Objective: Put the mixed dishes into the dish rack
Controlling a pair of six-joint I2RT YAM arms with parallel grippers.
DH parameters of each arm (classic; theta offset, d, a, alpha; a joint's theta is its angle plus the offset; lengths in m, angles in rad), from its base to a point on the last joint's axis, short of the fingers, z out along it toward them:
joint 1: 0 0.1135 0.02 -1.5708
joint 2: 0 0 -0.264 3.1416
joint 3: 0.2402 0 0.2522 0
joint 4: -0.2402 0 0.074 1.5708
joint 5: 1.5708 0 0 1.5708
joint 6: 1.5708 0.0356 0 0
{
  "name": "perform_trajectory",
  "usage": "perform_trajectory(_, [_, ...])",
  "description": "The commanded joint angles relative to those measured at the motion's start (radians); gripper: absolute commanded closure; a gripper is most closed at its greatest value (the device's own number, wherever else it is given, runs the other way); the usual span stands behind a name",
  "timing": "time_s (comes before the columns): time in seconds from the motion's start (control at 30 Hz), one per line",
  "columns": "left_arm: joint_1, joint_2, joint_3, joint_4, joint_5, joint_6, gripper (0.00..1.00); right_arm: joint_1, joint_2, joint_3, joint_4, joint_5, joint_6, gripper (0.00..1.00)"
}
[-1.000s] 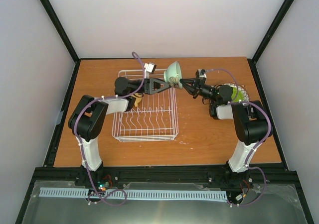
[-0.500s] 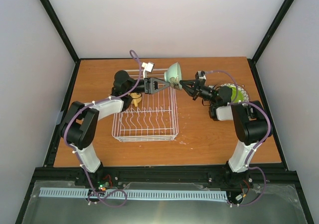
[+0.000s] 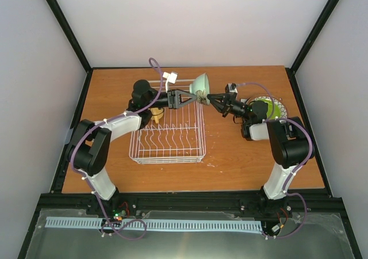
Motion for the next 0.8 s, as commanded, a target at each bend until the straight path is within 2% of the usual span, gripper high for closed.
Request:
perform_trajectory(0.0, [-0.001,-0.070,0.039,0.019,-0.068,0.085,0.18,0.026,-0.027,-0.020,0.178,-0.075,-0.018,0.97])
perform_trajectory(0.07, [0.001,-0.077,0.035,0.016,-0.075,0.090,0.18,0.048,-0.030,-0.023,0.178,-0.078,-0.020,0.97])
perform_trajectory(0.3, [0.011,-0.085,0.025,0.045,-0.070,0.079,0.42,0.060,-0.038,-0.024,0.179,-0.089,-0.021,0.97])
perform_trajectory(0.37, [0.017,-0.082,0.015,0.084,-0.059,0.058,0.46,0.061,-0.043,-0.020,0.179,-0.098,-0.020,0.97])
perform_trajectory(0.47, [0.023,-0.074,0.013,0.122,-0.046,0.029,0.41,0.065,-0.045,-0.015,0.178,-0.106,-0.015,0.97])
perform_trajectory(0.53, [0.023,-0.071,0.017,0.123,-0.046,0.023,0.27,0.070,-0.043,-0.011,0.178,-0.113,-0.015,0.97])
perform_trajectory(0.63, [0.023,-0.080,0.021,0.111,-0.049,0.030,0.19,0.076,-0.040,-0.015,0.178,-0.125,-0.014,0.97])
perform_trajectory(0.7, [0.026,-0.091,0.025,0.082,-0.051,0.050,0.20,0.076,-0.036,-0.024,0.178,-0.132,-0.017,0.97])
perform_trajectory(0.77, [0.029,-0.105,0.025,0.048,-0.061,0.079,0.26,0.075,-0.035,-0.031,0.178,-0.136,-0.019,0.97])
